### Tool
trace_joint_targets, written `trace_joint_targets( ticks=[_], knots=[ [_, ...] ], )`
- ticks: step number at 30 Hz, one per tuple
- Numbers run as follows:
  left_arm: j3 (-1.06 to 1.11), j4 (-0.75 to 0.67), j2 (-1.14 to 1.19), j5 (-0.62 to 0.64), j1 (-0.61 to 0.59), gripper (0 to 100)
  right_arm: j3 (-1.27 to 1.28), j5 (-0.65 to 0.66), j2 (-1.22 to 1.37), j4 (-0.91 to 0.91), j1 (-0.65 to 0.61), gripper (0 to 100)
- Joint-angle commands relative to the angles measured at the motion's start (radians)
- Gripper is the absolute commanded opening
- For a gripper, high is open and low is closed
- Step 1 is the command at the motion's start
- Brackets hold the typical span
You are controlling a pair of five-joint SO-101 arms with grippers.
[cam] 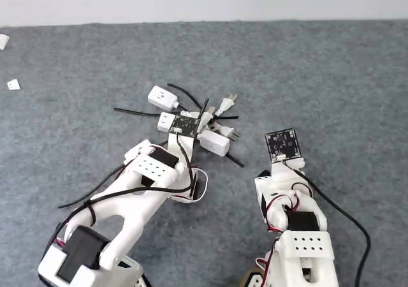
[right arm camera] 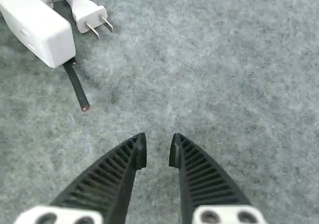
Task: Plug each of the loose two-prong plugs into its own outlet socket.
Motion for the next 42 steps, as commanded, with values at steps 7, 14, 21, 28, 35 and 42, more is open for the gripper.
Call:
trace_joint_targets(
  ticks=[7,14,21,28,35,42],
  knots=[
    [0.007,-0.083,-0.043,0.132,-0.014,8,-0.008,0.018,-0.022,0.012,-0.008,11.1],
    [0.004,-0.106,-0.023,0.221,-0.009,9,-0.008,0.018,-0.021,0.012,-0.008,11.1],
    [-0.03,-0.089,0.028,0.221,-0.014,5,-0.008,0.018,-0.021,0.012,-0.008,11.1],
    [-0.067,-0.061,0.038,0.144,-0.005,5,-0.008,0.018,-0.021,0.012,-0.01,11.1],
    [-0.076,-0.064,0.029,0.206,-0.035,15,-0.008,0.018,-0.021,0.012,-0.01,11.1],
    [-0.114,0.044,0.026,0.302,0.014,36,-0.008,0.018,-0.021,0.012,-0.01,11.1]
  ],
)
